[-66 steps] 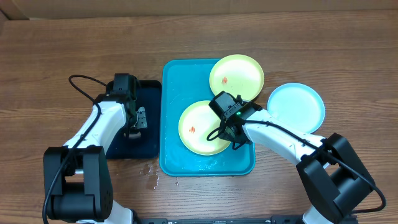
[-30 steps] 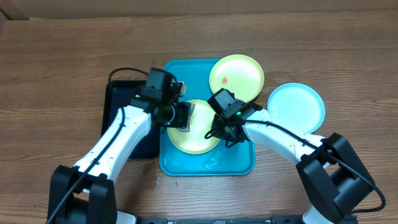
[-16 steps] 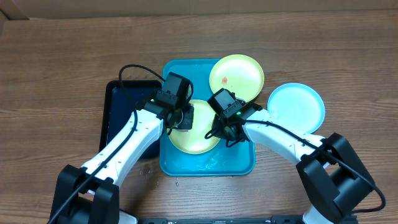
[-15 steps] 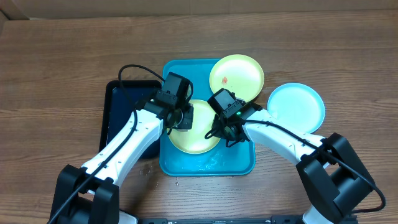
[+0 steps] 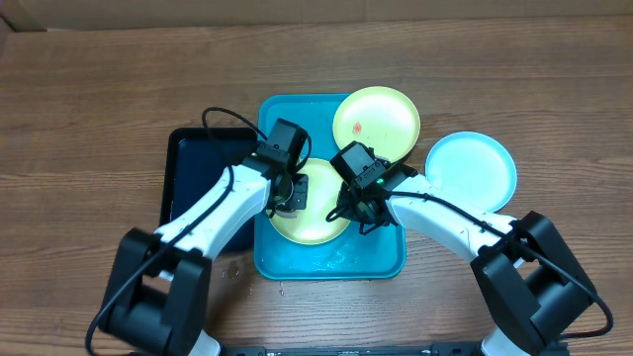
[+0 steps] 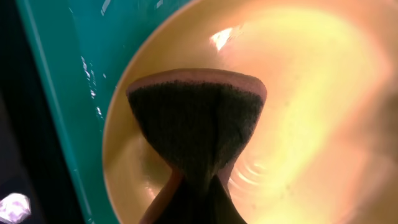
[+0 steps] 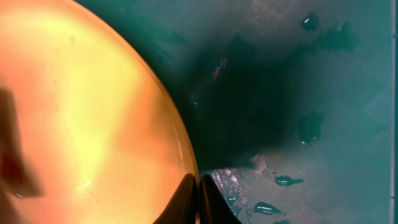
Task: Clean dirty plates on tray and stack at the side
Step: 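Scrub the yellow plate surface with the sponge in the left gripper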
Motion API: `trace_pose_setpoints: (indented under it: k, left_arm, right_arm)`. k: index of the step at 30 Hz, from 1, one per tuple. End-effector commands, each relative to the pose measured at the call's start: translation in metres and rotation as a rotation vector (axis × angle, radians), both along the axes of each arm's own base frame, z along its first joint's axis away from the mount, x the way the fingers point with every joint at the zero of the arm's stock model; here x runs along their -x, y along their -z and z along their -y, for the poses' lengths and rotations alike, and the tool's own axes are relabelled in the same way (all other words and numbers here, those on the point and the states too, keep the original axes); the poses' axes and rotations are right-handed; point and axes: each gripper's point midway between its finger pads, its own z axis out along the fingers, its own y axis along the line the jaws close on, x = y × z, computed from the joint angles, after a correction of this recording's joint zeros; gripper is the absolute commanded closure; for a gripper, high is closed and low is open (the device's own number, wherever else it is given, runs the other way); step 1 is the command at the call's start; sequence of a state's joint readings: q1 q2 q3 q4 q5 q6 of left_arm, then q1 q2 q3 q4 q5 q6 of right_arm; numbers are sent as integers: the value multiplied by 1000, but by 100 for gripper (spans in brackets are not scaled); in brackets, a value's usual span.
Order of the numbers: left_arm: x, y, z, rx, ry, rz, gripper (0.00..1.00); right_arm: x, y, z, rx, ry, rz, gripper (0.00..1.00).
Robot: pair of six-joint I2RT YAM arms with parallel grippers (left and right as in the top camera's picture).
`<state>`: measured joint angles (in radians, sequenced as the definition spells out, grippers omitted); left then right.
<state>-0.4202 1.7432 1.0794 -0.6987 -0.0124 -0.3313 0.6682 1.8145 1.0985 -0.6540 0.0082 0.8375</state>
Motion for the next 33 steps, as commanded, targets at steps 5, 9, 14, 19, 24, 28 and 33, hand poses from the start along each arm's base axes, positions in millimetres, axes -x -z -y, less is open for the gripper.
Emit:
trace_pose_setpoints:
  k: [5, 9, 14, 19, 24, 28, 33]
  left_arm:
    - [20, 40, 14, 57, -9, -158, 96]
    - [33, 41, 44, 224, 32, -244, 96]
    - [12, 5, 75, 383, 74, -190, 96]
    - [-22, -51, 83, 395, 92, -48, 96]
    - [-35, -69, 62, 261, 55, 40, 96]
    - [-28, -48, 27, 71, 5, 14, 96]
    - [-11, -12, 8, -23, -7, -55, 96]
  right_arm:
    - [2, 0, 6, 12, 6, 9, 96]
    - [2, 0, 5, 12, 6, 10, 96]
    - [2, 0, 5, 12, 6, 9, 96]
    - [2, 0, 6, 13, 6, 9, 96]
    - [2, 0, 6, 12, 6, 9, 96]
    - [2, 0, 6, 12, 6, 9, 96]
    - [2, 0, 6, 12, 6, 9, 96]
